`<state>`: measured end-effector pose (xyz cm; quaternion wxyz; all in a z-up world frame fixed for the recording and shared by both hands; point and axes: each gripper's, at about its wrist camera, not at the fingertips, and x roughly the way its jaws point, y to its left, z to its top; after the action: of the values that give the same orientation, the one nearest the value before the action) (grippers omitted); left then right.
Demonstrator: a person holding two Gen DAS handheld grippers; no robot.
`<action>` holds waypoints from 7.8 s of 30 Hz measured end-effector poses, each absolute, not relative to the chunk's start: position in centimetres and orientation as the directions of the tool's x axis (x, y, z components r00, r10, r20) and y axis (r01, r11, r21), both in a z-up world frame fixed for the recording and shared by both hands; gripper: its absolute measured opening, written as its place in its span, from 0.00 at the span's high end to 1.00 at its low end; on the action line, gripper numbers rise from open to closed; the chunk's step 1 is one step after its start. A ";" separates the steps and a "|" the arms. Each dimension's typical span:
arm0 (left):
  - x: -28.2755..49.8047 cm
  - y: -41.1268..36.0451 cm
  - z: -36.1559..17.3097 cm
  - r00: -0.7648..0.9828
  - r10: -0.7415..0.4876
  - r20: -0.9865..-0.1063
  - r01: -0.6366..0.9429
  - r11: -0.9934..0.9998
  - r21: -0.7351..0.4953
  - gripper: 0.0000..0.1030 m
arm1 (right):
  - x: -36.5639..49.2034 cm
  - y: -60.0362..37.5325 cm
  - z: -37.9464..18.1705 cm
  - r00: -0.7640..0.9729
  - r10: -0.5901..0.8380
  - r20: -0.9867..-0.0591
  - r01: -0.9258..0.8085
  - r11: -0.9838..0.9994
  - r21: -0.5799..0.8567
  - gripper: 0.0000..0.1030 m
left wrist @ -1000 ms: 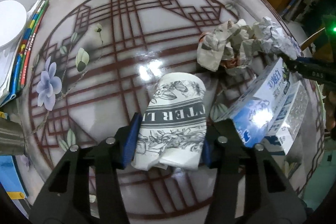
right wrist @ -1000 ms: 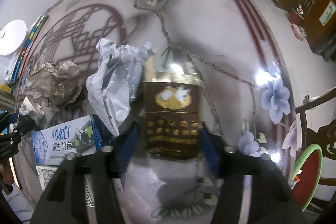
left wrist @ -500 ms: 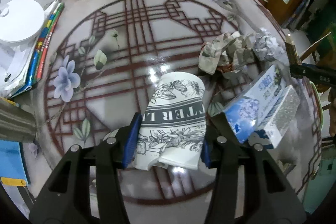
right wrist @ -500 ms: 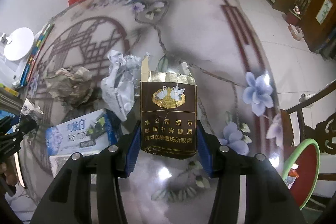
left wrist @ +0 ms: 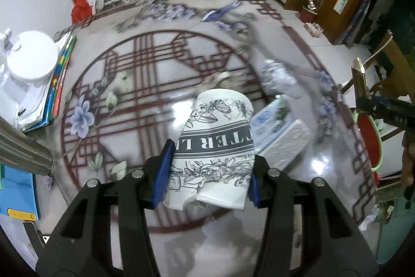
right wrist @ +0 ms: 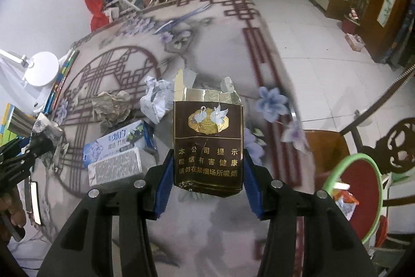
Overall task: Collect trash
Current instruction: 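Carry the cigarette pack and white cup over the bin, then open both tools to drop the items into the bin and withdraw, then move both tools back over the table toward the toothpaste box and carton, then grasp the white milk carton with the right tool while the left grasps the toothpaste box, then carry the carton and toothpaste box over the bin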
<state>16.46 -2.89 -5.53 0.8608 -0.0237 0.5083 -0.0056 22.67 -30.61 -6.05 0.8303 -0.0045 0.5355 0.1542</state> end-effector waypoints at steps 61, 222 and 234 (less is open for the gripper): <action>21.2 -49.5 -5.8 0.287 -0.421 -0.861 0.572 0.796 -0.199 0.54 | 17.0 -67.5 -3.5 0.488 0.179 -0.854 0.102 0.960 0.259 0.54; 22.1 -10.2 -17.1 0.275 -0.118 -0.954 0.354 0.935 -0.013 0.49 | 18.9 -28.0 -14.0 0.150 0.201 -0.968 -0.165 0.971 0.175 0.63; 18.2 -10.2 -13.4 0.311 -0.157 -0.937 0.248 0.966 -0.080 0.50 | 18.3 -29.0 -11.9 0.194 0.257 -0.947 -0.196 0.956 0.220 0.64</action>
<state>18.17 -10.16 -13.44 0.8088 0.0395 0.5733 -0.1251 18.33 -29.00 -11.89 0.7722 0.0248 0.6176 0.1469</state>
